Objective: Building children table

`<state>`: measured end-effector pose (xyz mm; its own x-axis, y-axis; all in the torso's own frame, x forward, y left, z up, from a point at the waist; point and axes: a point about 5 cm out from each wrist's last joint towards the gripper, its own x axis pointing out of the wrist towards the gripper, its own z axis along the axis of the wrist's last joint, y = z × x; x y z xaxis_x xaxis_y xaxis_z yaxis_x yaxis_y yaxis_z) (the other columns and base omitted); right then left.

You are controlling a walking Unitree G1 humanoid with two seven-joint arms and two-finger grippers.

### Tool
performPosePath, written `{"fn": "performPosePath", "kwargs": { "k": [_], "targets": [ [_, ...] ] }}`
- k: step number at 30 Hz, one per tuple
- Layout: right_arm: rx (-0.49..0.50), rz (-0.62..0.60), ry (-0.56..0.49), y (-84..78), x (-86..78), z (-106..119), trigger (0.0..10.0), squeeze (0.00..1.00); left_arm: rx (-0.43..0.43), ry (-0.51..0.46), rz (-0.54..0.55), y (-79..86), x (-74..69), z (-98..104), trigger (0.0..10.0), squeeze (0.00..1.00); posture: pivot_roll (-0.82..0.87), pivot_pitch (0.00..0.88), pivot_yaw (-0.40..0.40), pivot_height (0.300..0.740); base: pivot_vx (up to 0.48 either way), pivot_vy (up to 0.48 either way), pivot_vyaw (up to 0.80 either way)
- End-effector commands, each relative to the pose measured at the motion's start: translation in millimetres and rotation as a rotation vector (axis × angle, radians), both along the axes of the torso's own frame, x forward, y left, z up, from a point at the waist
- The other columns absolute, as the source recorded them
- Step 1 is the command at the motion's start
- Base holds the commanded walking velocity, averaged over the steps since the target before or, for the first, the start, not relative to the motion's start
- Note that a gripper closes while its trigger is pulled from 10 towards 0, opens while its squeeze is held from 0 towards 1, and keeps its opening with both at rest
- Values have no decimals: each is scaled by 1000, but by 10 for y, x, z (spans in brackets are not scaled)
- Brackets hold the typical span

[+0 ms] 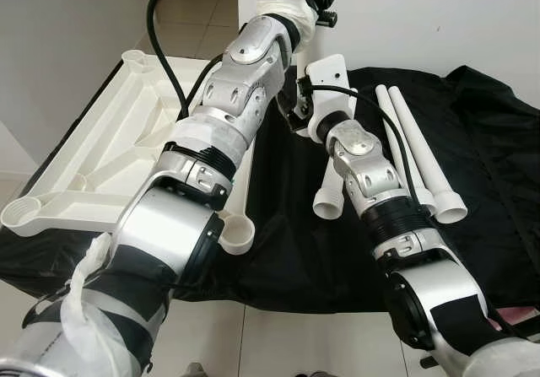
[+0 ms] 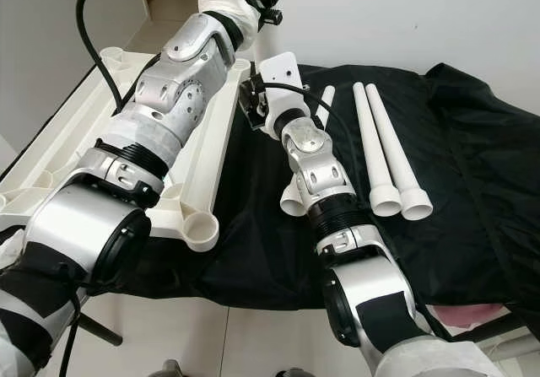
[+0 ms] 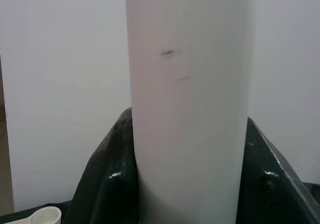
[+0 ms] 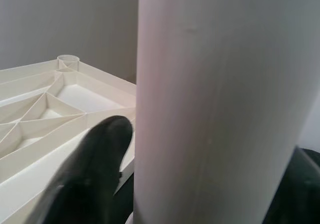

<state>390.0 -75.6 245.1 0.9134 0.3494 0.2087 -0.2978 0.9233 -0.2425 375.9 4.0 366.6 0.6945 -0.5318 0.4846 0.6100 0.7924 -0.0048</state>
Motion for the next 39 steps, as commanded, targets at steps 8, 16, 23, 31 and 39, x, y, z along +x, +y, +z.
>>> {"fn": "performPosePath", "kwargs": {
  "k": [8, 16, 23, 31, 39],
  "targets": [
    [6, 6, -19, -14, 27, 32, 0, 0, 122, -100, -230, -150, -157, 12, 10000, 0, -16, 0, -10, 740, 0, 0, 0],
    [67, -30, 17, -40, 32, -23, 10000, 0, 111, -89, -275, -174, -192, -19, 10000, 1000, -15, 0, -10, 740, 0, 0, 0],
    [159, -78, 67, -90, 24, -114, 10000, 0, 149, -149, -356, -211, -308, -44, 10000, 0, -14, 0, -11, 740, 0, 0, 0],
    [243, -211, 50, -409, -9, -226, 10000, 0, 61, -132, -442, -51, -428, -163, 10000, 0, -15, 0, -8, 740, 0, 0, 0],
    [329, -230, -11, -603, -180, -327, 10000, 0, 83, -66, -344, 202, -381, -406, 10000, 0, -10, 0, -11, 740, 0, 0, 0]
  ]
}}
